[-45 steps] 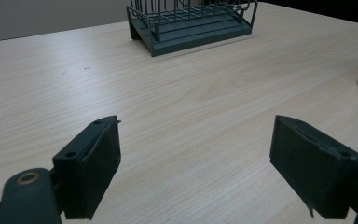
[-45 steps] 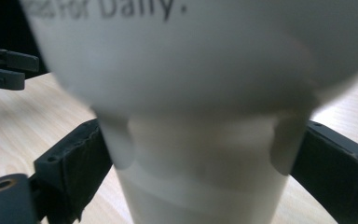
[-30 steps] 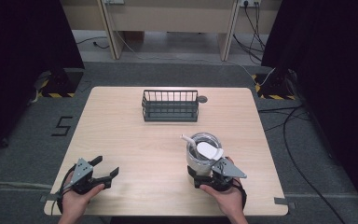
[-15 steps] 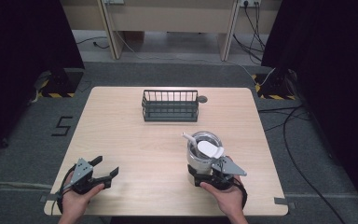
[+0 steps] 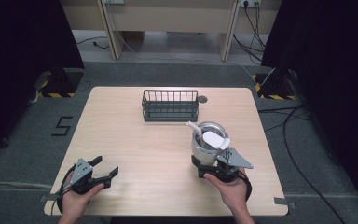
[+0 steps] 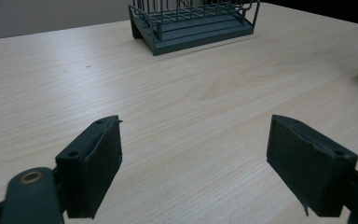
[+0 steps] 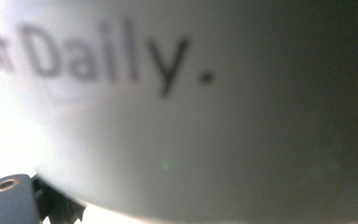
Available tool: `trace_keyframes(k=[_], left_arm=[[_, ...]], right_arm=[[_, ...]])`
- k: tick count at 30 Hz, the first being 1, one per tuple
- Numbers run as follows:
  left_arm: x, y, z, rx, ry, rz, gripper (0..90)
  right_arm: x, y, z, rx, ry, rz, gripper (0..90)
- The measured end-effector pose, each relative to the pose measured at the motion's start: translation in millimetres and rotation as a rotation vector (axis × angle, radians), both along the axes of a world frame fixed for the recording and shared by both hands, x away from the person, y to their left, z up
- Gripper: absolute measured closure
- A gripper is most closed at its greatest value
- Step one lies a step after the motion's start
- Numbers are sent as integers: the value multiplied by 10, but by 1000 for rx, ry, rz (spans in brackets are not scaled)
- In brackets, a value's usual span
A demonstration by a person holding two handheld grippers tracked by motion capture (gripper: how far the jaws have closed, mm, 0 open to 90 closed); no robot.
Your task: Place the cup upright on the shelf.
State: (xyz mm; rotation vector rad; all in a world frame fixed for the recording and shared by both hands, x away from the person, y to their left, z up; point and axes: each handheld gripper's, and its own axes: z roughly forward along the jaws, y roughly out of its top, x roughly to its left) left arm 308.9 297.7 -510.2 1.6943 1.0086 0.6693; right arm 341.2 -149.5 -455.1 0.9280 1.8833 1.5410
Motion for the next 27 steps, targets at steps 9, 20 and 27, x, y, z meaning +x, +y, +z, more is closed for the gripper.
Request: trace_keyframes(k=[9,20,27], left_arm=[[1,5,4,2,-6,3,176],[8,15,3,-9,-5,5,177],[13,11,-3,-21,5,3,177]], right_arm=[[216,32,208,0,-13,-15,101],[494,156,384,-9,-21,-25,101],[649,218,448,-5,-18,-29,101]])
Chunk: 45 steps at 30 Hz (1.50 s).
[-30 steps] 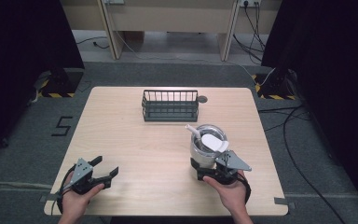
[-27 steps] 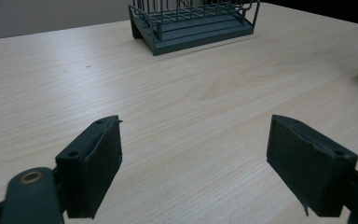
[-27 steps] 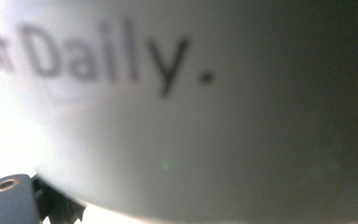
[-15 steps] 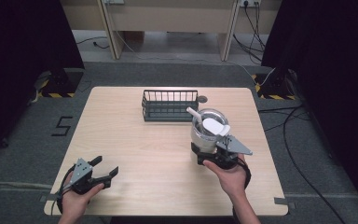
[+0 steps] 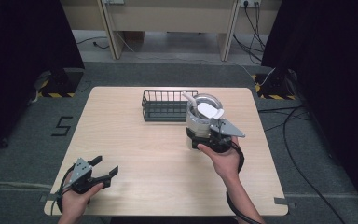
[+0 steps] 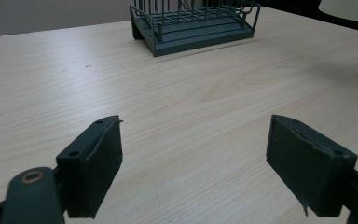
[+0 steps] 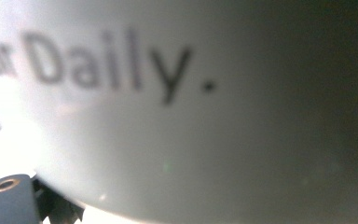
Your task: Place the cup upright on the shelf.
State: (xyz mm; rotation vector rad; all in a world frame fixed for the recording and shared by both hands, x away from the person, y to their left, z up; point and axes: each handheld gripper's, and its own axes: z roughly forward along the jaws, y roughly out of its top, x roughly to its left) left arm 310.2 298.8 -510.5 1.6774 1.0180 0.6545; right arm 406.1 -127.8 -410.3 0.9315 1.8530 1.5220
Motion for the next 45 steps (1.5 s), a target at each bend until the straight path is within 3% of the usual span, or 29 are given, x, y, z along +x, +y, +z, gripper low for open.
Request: trace_keyframes(k=[17,45], left_arm=[[-8,-15,5,12,-9,4,179],[-4,-29,-2,5,0,11,179]], right_arm=[[345,215,238,15,-20,-4,101],[810,337,411,10,-1,-40,101]])
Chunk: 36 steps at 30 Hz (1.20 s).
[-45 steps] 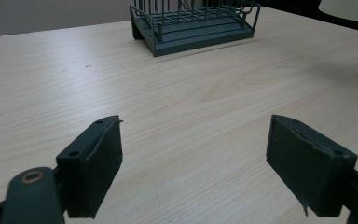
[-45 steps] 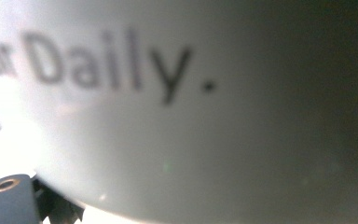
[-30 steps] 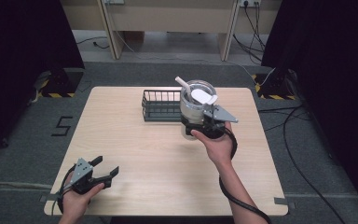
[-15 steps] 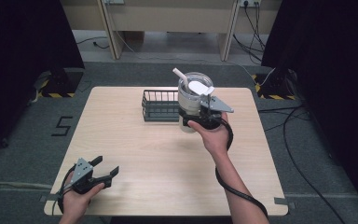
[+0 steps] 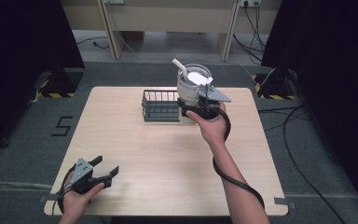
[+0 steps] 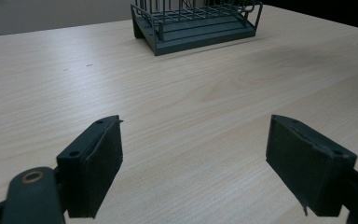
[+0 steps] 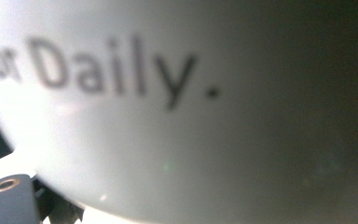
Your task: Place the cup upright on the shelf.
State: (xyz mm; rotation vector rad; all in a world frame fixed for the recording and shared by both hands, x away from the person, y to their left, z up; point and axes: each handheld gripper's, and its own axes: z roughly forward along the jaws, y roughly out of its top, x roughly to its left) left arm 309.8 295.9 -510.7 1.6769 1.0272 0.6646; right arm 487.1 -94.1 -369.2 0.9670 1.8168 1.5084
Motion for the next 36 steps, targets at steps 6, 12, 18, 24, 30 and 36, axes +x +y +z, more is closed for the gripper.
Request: trace_keyframes(k=[6,12,18,24,30,36], left_arm=[[0,-2,1,0,0,1,179],[0,-9,4,0,-1,0,179],[1,-6,4,1,-2,0,179],[4,0,3,0,0,1,179],[0,-1,7,1,-1,3,178],[6,1,3,-2,1,7,177]], right_arm=[[59,28,23,-2,3,0,102],[151,91,80,2,4,-1,102],[228,154,113,1,3,1,102],[309,217,132,5,10,-2,101],[376,248,143,8,21,-16,102],[426,255,152,1,22,-18,102]])
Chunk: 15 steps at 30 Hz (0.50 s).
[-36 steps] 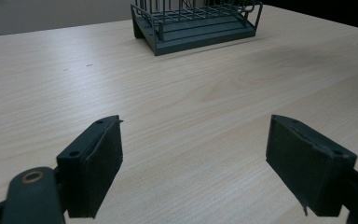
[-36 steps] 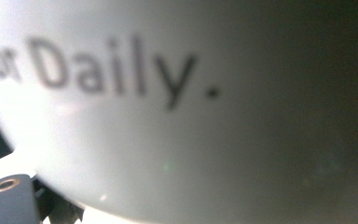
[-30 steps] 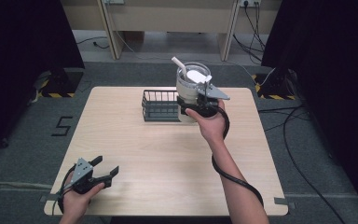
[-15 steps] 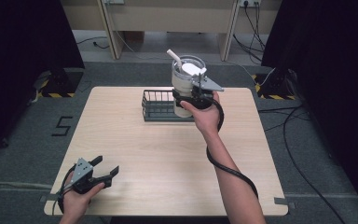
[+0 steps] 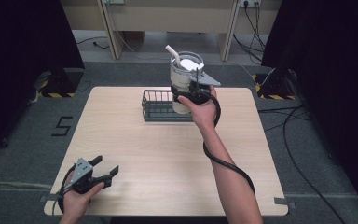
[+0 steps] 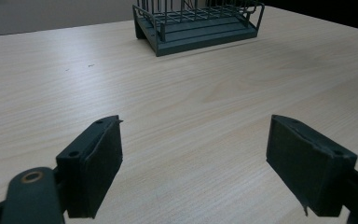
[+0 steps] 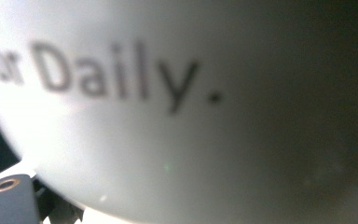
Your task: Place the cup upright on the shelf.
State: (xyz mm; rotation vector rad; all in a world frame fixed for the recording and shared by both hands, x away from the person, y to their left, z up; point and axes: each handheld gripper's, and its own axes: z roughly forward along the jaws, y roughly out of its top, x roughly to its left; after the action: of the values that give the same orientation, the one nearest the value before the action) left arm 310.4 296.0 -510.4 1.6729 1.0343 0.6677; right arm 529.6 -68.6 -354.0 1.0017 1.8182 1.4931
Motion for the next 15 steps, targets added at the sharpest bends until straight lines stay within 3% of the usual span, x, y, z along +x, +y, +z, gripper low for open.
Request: trace_keyframes(k=[15], left_arm=[[-2,4,3,-1,0,3,174]], right_arm=[[157,59,37,0,12,-20,101]])
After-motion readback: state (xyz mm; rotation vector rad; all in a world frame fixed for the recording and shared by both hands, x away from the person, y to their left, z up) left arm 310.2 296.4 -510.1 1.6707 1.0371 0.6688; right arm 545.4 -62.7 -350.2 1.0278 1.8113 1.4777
